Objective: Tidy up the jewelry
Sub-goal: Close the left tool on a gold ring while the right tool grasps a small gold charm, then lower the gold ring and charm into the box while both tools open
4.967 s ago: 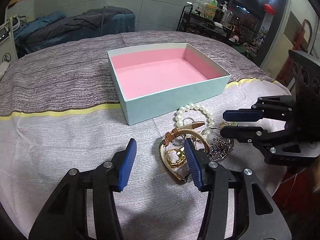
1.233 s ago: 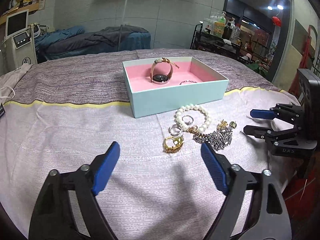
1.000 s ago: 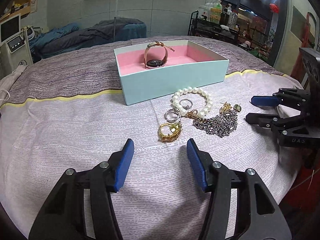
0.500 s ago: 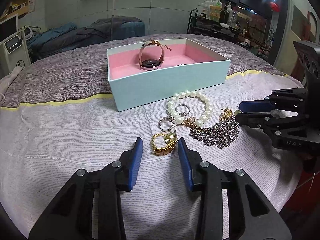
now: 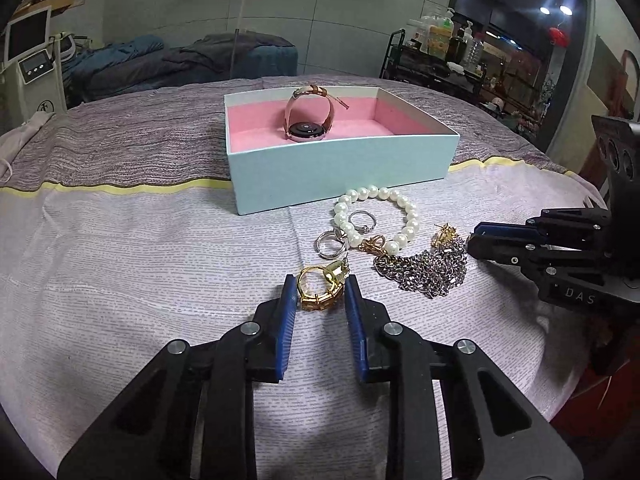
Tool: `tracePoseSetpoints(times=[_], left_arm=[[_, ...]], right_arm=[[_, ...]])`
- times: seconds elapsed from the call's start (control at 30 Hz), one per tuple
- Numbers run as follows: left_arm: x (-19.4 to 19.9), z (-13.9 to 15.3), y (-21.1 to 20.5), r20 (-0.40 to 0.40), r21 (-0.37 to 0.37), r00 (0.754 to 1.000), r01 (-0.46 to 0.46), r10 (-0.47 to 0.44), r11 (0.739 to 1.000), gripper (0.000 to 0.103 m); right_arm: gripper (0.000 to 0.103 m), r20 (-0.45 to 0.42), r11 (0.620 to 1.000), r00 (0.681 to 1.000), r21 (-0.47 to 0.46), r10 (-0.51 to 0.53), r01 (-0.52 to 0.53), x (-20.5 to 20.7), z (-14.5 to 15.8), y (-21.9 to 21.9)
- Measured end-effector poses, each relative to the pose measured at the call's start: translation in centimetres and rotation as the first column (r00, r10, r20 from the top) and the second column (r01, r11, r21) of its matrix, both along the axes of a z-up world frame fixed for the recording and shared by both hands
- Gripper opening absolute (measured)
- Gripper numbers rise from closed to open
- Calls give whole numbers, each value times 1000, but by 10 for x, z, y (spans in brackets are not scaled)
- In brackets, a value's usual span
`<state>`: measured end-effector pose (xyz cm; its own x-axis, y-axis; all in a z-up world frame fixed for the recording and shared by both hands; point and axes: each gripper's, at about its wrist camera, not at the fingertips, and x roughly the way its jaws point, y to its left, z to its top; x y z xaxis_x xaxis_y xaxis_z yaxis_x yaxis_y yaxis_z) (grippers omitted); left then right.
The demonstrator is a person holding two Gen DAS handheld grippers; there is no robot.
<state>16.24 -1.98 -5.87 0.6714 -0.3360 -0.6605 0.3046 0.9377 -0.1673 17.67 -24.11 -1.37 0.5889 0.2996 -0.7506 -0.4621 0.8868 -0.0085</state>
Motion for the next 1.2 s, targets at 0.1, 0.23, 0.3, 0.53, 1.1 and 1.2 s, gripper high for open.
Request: tracePoseSetpoints(times=[0.1,0.23,0.3,0.53,1.1,1.2], left_arm=[[-7,5,4,18,-33,1000,-15,15,999,25],[-13,15,8,42,-71,999,-19,22,997,25],[-14,22,9,62,-74,998,-20,24,997,25],[-8,46,6,125,-77,992,5,4,997,25],[95,70,13,124,-12,992,5,-3,1000,25],[106,64,8,109,14,994,10,-11,1000,25]], right_arm=[[13,13,999,1000,26,-18,18,-5,3,-4],[13,51,998,998,57,-32,29,-13,11,-7],[13,70,997,997,74,-36,31,-13,17,-7],[13,134,994,991,108,-27,13,-6,41,-2],[13,163,994,986,107,-26,9,70,58,17],[13,149,995,988,96,-38,23,80,50,18]])
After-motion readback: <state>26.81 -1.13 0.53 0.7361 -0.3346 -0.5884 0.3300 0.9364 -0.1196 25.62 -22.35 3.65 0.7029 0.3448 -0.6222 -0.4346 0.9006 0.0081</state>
